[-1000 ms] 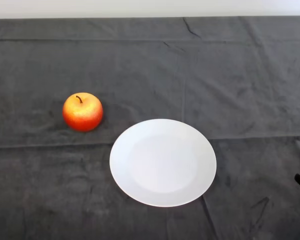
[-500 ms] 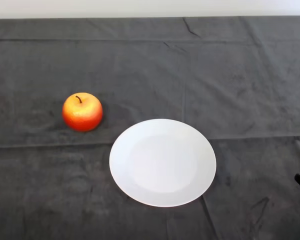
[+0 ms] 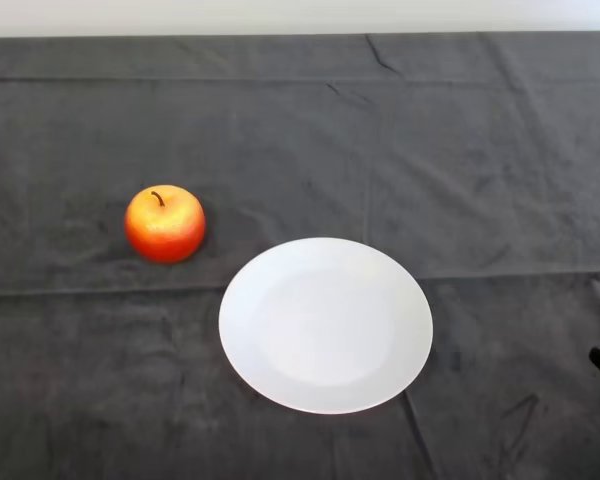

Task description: Move the apple to the plate

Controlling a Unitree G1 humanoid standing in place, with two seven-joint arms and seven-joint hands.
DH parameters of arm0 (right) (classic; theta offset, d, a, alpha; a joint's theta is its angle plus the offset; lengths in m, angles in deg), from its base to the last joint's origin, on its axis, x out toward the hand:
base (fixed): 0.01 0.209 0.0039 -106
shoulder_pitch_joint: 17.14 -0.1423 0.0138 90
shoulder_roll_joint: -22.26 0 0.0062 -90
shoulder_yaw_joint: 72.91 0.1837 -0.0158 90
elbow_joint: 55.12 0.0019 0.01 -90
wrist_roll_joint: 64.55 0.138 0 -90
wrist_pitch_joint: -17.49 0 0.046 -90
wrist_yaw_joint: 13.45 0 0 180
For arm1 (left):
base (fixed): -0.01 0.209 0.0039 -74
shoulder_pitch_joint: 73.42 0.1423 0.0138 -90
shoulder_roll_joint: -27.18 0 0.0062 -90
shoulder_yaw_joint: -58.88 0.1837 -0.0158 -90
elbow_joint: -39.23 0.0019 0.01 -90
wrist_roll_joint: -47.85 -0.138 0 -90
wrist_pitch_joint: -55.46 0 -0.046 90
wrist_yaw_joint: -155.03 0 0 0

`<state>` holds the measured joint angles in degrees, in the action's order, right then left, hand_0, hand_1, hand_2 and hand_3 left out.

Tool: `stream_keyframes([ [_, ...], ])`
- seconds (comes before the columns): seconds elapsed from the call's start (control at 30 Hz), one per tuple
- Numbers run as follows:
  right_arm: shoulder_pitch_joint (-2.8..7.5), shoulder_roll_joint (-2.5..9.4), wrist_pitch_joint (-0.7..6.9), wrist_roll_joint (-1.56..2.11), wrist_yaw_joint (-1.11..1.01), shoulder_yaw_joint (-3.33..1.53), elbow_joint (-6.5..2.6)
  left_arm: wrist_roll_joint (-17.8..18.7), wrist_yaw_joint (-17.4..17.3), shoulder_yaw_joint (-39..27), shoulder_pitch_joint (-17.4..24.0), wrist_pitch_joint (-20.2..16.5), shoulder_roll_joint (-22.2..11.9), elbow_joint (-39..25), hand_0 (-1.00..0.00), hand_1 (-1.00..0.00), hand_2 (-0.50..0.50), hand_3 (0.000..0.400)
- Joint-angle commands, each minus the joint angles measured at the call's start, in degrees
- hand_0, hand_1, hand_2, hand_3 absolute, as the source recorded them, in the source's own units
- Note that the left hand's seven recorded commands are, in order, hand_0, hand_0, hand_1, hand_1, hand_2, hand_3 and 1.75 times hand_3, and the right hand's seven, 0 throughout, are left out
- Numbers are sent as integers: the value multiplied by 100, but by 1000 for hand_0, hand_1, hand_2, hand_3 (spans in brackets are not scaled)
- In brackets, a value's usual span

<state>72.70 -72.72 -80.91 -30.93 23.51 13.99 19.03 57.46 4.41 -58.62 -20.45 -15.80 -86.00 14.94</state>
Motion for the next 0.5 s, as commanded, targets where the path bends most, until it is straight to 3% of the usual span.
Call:
stream_keyframes([
  [0.03, 86, 79, 103, 175, -48, -91, -204, -241, -61, 159, -407, -86, 59, 14, 0, 0, 0, 0],
  [0.5, 88, 89, 113, 161, -57, -75, -200, -649, -412, 771, -467, -221, 384, -392, 0, 0, 0, 0],
])
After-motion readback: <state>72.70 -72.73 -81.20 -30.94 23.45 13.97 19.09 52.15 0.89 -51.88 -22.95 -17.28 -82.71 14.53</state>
